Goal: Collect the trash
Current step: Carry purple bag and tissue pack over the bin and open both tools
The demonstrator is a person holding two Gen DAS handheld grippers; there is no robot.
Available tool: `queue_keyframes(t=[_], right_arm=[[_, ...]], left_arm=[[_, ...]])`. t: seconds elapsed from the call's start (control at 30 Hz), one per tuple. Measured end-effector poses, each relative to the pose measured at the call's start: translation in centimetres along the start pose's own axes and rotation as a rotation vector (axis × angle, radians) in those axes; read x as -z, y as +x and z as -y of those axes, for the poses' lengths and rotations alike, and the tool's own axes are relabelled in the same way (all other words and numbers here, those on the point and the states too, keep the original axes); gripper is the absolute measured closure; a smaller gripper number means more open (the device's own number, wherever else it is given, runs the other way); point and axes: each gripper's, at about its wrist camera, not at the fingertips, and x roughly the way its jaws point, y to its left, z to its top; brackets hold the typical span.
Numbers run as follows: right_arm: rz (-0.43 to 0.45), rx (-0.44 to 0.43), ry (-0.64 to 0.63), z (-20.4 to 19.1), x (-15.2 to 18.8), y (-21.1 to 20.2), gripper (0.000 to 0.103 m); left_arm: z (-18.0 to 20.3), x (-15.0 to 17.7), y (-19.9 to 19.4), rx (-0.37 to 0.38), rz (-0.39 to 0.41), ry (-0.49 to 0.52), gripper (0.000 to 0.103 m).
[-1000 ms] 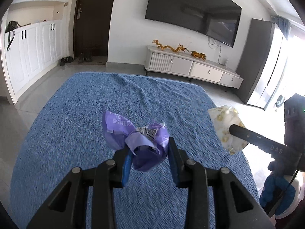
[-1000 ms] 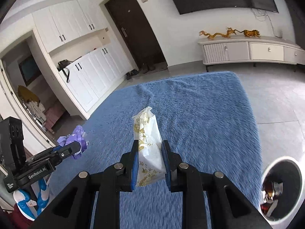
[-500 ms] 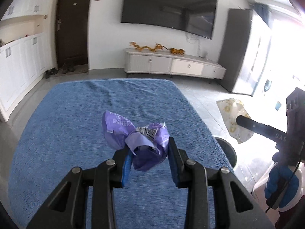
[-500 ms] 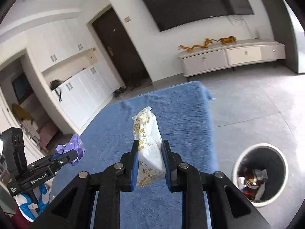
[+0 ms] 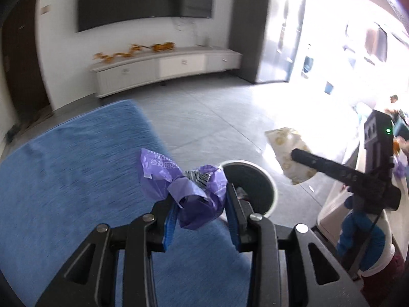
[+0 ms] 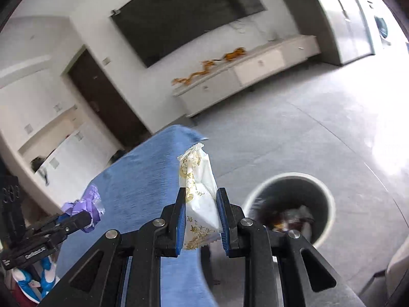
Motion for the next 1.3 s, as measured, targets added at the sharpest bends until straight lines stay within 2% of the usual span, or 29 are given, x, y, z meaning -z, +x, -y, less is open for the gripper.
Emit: queue_keyframes(t=[0.13,0.37,0.63,0.7,0.8,0.87,0.93,1.07,1.3], right_arm=[[-0.024,0.057,0.052,4.2,-0.2,1.2,0.082],[-0.106,0.148,0.107,9.6,0.3,4.9,0.082],[-0.213,0.225,0.132,13.4,1.0,9.9,0.079],[-0.229,0.24,0.137,14.0,1.2,10.7,0.079],[-0.245,0.258,0.136,14.5,1.5,11.4,0.076],[-0.252,0.274,0.133,14.6,1.7,11.8,0.056],[-0.253,0.292,0.132,14.8,2.0,11.9,0.049],[-0.262,0.31,0.144,15.2,2.2,12.0,0.049],[-0.216,0.311,0.108,12.5,1.5,10.0,0.048]], left_arm=[[3.1,-2.2,5.3,0.035,-0.07,0.039,0.07],[5.6,-4.4,13.7,0.074,-0.186,0.025,0.069],[6.9,-5.4,19.0,0.134,-0.237,-0.041,0.066],[7.0,-5.4,19.8,0.157,-0.245,-0.058,0.063],[6.9,-5.3,20.4,0.171,-0.248,-0.071,0.051],[6.7,-5.2,20.5,0.17,-0.246,-0.078,0.049],[6.6,-5.1,20.6,0.166,-0.251,-0.077,0.049],[6.2,-4.9,20.0,0.151,-0.24,-0.085,0.049],[5.2,-4.5,15.7,0.049,-0.097,-0.048,0.049]])
